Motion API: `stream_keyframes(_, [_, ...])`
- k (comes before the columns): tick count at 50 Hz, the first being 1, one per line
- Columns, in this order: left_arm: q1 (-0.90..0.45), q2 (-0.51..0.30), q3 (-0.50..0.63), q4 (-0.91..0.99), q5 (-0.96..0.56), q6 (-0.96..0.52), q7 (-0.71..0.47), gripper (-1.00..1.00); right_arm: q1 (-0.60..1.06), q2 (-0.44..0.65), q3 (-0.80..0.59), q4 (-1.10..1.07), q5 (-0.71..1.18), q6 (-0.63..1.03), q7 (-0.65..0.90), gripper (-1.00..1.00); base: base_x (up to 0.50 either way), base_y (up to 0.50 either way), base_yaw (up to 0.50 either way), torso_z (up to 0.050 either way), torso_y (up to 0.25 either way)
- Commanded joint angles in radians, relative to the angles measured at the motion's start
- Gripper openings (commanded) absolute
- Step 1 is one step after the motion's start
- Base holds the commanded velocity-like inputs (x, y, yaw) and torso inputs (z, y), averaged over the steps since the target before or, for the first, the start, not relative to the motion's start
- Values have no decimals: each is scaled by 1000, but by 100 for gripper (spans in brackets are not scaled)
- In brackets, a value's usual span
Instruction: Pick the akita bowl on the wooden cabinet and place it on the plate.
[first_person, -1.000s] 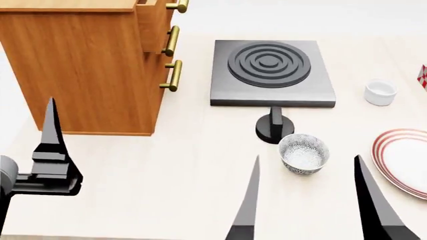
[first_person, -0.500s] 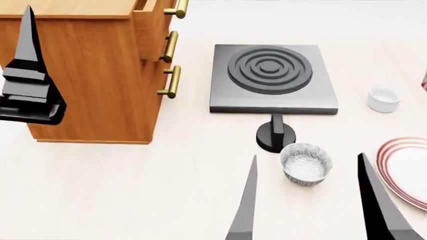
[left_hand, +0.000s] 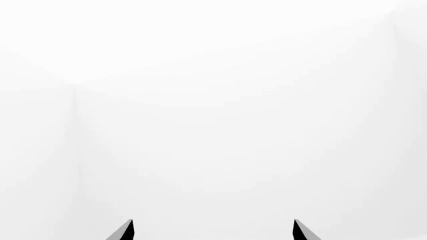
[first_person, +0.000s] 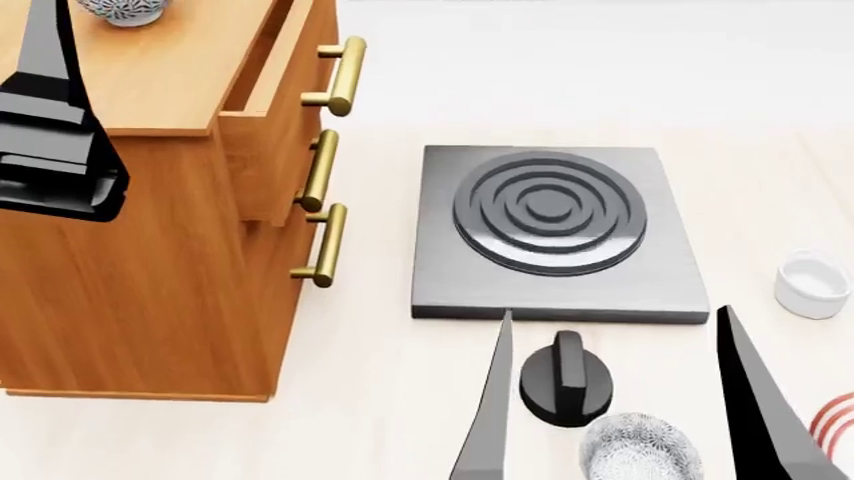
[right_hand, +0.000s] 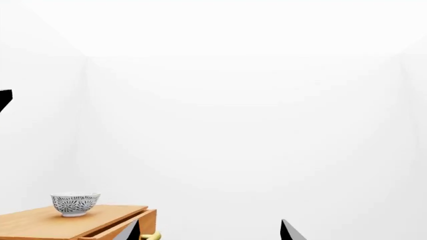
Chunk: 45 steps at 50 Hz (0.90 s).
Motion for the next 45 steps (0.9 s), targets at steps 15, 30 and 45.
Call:
stream_keyframes(15, [-11,87,108,9,382,-11,270,100,30,65,-52,0,23,2,85,100,214,0,0,0,1])
stream_keyframes(30, [-45,88,132,9,410,-35,293,100,38,93,-65,7,50,-27,116,100,129,0,0,0,0])
stream_keyframes(45, [-102,88,169,10,455,-78,324,100,42,119,-80,3,60,-49,139,100,0,0,0,0,0])
